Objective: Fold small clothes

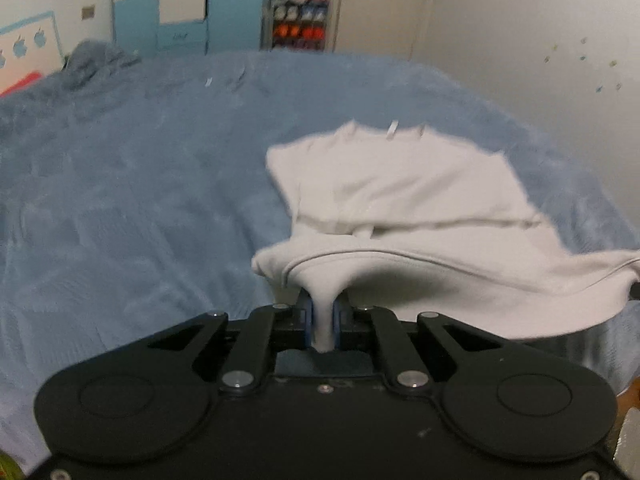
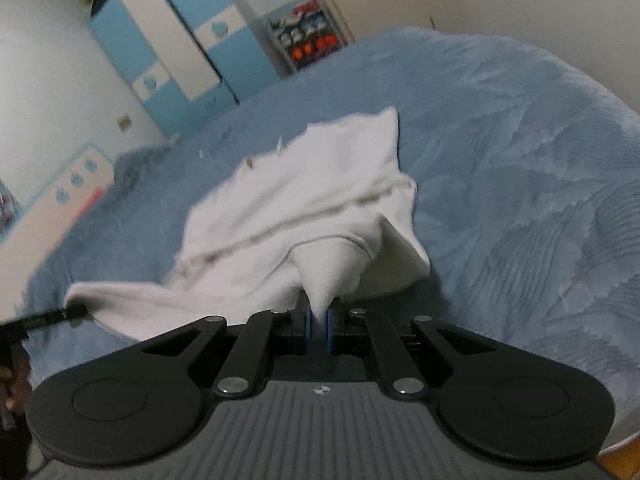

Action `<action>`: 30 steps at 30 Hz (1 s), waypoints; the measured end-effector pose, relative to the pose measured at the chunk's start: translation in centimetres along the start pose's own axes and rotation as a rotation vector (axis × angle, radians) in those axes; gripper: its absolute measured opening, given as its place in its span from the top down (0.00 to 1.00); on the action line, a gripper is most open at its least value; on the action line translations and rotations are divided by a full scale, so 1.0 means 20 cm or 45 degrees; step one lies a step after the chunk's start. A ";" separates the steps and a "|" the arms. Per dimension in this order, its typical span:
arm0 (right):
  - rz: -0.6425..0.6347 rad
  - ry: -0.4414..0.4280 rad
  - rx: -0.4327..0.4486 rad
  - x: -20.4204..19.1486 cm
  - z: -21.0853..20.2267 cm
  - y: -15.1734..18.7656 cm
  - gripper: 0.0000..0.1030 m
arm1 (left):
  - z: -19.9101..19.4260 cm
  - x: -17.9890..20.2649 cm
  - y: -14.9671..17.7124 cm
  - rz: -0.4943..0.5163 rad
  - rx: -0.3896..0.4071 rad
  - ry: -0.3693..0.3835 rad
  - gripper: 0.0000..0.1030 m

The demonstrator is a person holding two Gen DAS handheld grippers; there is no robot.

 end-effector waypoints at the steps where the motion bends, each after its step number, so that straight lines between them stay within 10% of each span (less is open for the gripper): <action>1: 0.015 -0.013 0.029 0.00 0.01 -0.05 0.93 | -0.01 0.02 -0.05 0.018 0.014 0.010 0.92; 9: 0.004 -0.007 0.147 0.04 0.40 -0.53 0.93 | 0.37 0.16 -0.49 0.184 0.095 0.044 0.93; 19: 0.114 -0.016 0.185 0.26 1.22 -1.01 0.92 | 1.14 0.01 -0.93 0.047 0.083 -0.082 0.91; 23: 0.128 0.088 0.258 0.36 1.37 -1.07 0.57 | 1.36 -0.05 -0.97 0.055 0.146 -0.267 0.55; 25: 0.088 0.170 0.306 0.39 1.31 -1.05 0.52 | 1.36 -0.12 -0.95 0.012 0.130 -0.317 0.54; 30: -0.074 0.297 0.269 0.42 1.16 -0.86 0.27 | 1.23 -0.18 -0.70 -0.052 -0.023 -0.087 0.47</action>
Point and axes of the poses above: each gripper's, at about its wrist camera, not at the fingertips, and z roughly the way its jaws point, x to its right, y to its underside, the point moved 4 cm from there along z, roughly the way its jaws point, and after that the axes turned 6 degrees about -y, right-handed, at the moved point
